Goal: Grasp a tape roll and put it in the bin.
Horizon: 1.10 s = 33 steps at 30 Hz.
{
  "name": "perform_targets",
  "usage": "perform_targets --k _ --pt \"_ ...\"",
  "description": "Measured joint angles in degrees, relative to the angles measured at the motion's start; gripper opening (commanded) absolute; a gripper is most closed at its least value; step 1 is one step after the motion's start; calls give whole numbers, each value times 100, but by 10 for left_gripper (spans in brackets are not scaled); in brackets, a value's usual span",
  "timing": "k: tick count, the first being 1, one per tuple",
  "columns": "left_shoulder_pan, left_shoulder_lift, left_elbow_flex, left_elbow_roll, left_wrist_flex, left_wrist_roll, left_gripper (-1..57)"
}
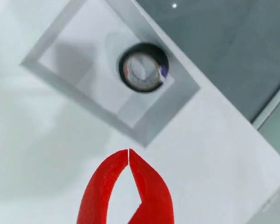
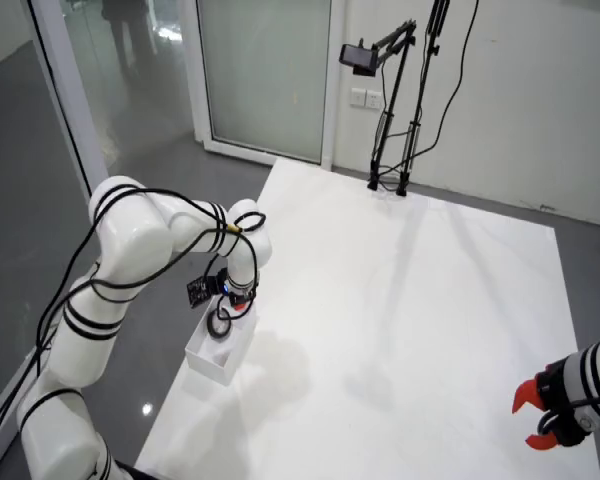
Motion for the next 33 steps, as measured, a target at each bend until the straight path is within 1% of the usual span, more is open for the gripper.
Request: perform_targets --k 7,11,16,18,26,33 --pt "-649 -628 -13 45 497 -3 -5" --pt "-1075 -919 -31 52 698 -4 -4" --pt "-1641 -1212 -83 55 887 -6 34" --pt "-1873 -1312 -107 58 948 -6 40" --pt "-2801 -1623 -274 64 1097 -6 34" --pt "-3505 -1743 -591 -36 1167 -6 -4"
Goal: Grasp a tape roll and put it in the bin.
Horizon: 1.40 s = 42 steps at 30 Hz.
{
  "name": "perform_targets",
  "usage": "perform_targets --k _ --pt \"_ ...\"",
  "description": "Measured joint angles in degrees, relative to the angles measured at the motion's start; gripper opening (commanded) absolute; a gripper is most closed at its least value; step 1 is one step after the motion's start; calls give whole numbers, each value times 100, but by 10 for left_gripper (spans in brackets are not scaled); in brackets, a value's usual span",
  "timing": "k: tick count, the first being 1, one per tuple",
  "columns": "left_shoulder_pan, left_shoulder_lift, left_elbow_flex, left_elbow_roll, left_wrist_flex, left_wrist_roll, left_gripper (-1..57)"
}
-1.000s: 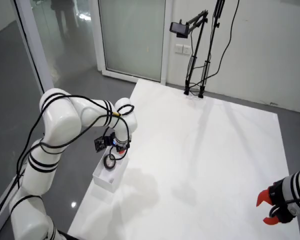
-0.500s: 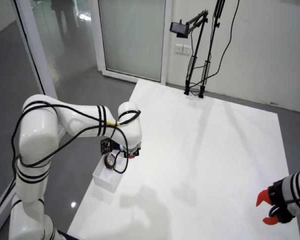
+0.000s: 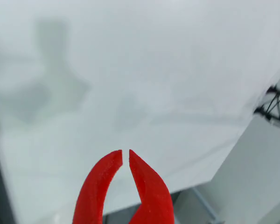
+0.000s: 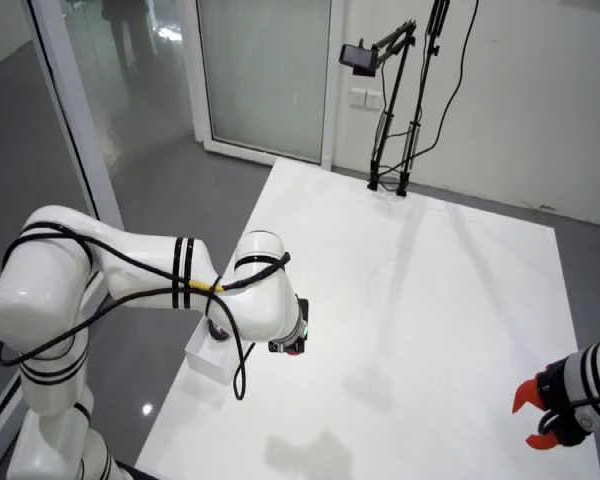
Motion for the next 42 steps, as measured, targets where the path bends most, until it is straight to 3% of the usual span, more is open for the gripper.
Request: perform_targets --k 17,29,42 --pt "-926 103 -865 -411 -88 673 -5" --pt "-969 19 -815 -841 -299 1533 -5" --pt "-678 -75 -689 -1305 -258 1887 0"
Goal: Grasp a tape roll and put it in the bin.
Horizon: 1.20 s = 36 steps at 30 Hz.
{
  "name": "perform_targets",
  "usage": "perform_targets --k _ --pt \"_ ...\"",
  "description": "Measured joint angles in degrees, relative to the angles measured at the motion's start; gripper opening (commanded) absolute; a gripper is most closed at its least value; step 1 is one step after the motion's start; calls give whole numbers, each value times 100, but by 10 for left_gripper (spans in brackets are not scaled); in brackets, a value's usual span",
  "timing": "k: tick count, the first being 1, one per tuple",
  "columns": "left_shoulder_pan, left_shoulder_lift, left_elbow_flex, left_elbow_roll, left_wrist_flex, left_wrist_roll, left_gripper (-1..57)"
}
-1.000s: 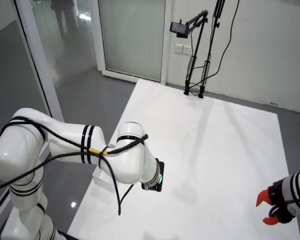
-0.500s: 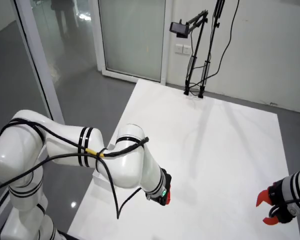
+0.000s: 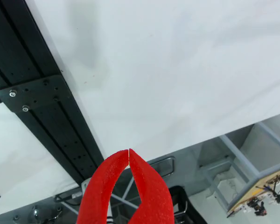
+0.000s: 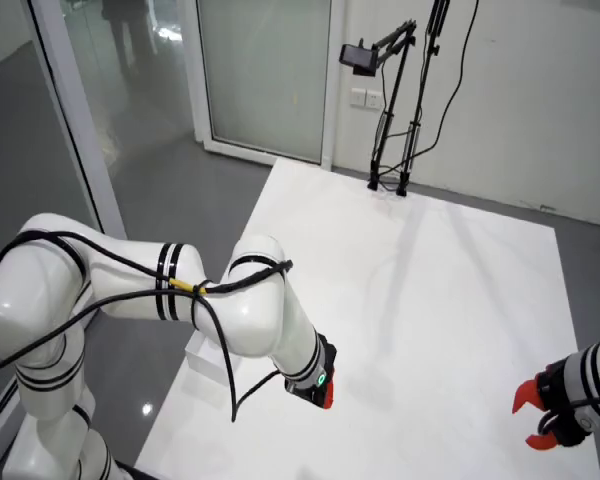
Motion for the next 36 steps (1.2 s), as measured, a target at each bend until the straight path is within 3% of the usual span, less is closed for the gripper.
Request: perform_targets --k 12,26,36 --pt "475 -27 44 -58 61 117 0" --pt "1251 -57 62 112 90 166 0" --pt "1344 -66 68 182 100 178 0"
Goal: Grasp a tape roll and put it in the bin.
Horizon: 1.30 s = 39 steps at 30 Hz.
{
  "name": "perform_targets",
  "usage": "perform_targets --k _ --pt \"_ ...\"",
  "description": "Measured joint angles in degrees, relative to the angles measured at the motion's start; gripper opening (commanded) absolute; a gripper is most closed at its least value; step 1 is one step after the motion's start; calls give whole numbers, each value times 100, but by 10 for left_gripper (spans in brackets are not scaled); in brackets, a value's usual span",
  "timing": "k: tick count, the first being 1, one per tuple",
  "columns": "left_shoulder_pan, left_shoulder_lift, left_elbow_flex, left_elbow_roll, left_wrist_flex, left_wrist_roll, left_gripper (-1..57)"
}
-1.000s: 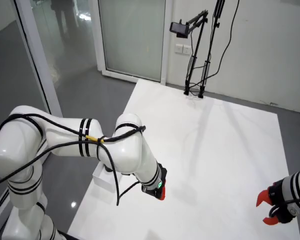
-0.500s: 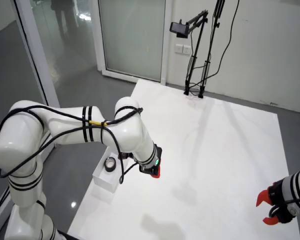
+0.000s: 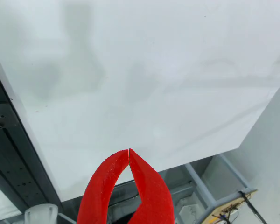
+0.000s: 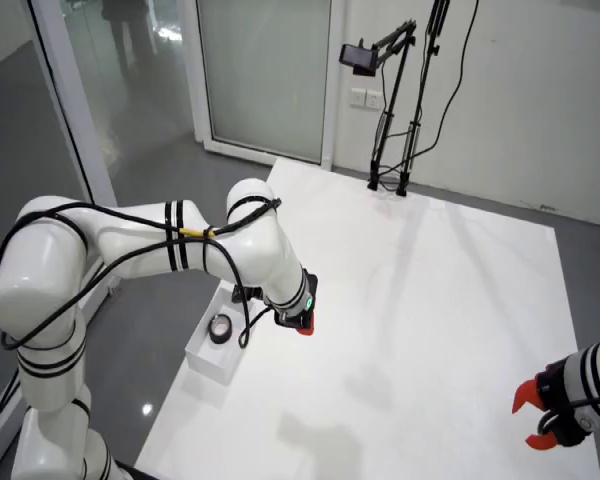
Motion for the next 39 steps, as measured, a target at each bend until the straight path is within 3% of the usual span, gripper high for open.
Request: perform_targets --k 21,39 --pt "-560 6 8 34 7 10 0" --pt "-131 7 10 47 7 10 0"
